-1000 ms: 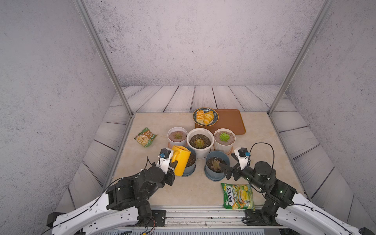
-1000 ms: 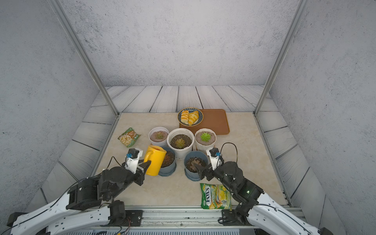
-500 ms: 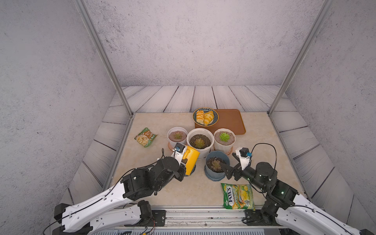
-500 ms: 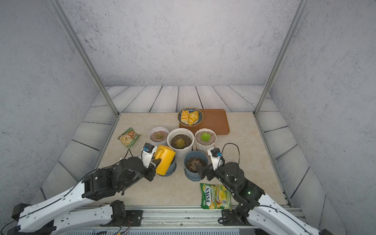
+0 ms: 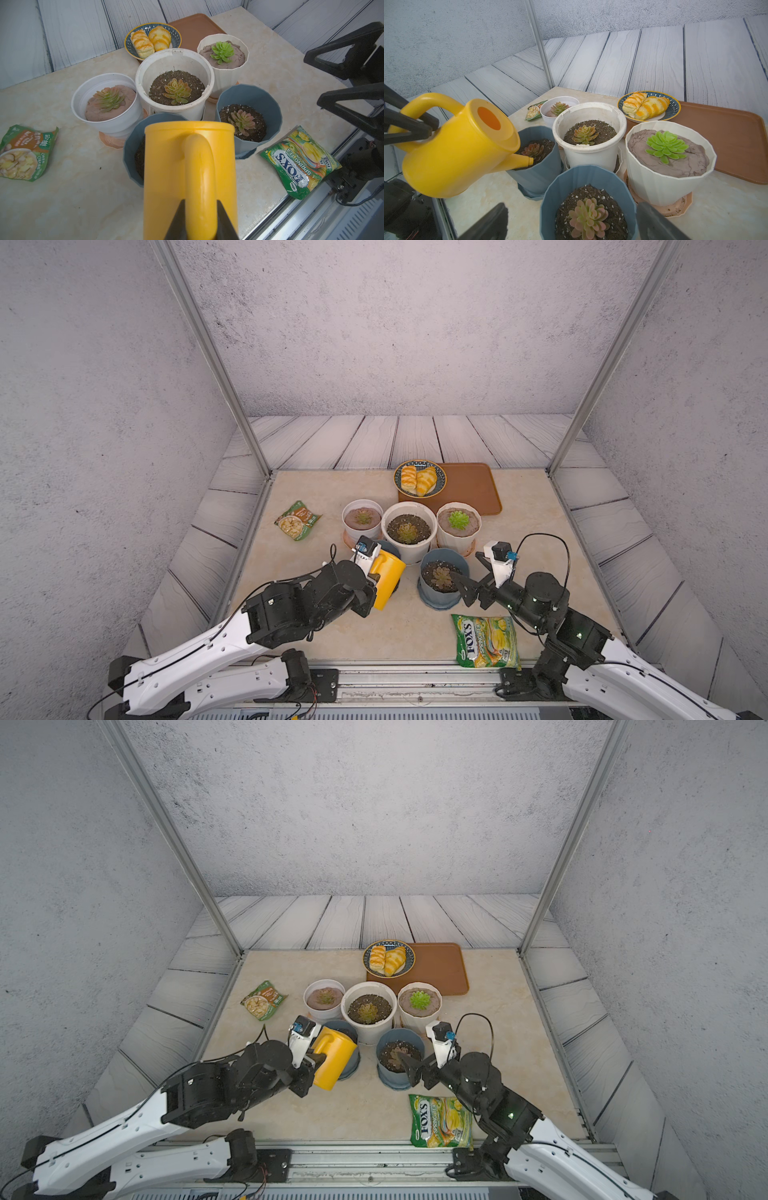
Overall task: Water the succulent around the soil edge
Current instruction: Water the soil of the potted plant with water.
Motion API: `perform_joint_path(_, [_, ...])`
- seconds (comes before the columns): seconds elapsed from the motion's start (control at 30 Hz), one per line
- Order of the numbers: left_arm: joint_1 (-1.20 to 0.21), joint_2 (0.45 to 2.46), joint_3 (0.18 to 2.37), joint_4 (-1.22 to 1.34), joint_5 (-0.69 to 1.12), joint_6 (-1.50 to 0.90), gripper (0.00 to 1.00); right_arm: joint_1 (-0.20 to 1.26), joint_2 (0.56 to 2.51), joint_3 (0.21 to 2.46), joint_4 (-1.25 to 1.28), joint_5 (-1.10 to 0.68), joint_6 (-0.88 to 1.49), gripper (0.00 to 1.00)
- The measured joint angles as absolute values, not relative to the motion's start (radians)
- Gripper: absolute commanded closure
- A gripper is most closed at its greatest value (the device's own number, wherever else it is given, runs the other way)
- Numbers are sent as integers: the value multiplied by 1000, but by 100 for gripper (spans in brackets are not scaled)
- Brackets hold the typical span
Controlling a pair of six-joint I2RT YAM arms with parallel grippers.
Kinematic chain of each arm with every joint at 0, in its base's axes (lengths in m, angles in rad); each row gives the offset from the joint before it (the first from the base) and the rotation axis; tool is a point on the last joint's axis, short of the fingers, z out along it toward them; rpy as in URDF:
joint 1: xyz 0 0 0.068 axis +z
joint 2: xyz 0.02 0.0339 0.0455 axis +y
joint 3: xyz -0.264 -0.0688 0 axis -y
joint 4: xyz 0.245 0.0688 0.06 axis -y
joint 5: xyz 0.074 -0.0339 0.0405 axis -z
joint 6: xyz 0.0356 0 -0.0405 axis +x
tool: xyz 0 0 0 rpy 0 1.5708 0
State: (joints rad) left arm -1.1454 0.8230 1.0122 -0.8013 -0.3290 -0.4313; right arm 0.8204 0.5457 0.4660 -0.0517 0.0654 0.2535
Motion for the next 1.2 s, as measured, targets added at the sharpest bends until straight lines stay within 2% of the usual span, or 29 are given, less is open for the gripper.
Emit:
perform_joint_path(0.6, [-1145,760,1115,-1043,-382,-442,100,820,553,466,-55,87,253,1])
perform_joint_path(1.2, [-1139,866,1165,-1088,-493,-362,100,820,539,466,-65,107,253,1])
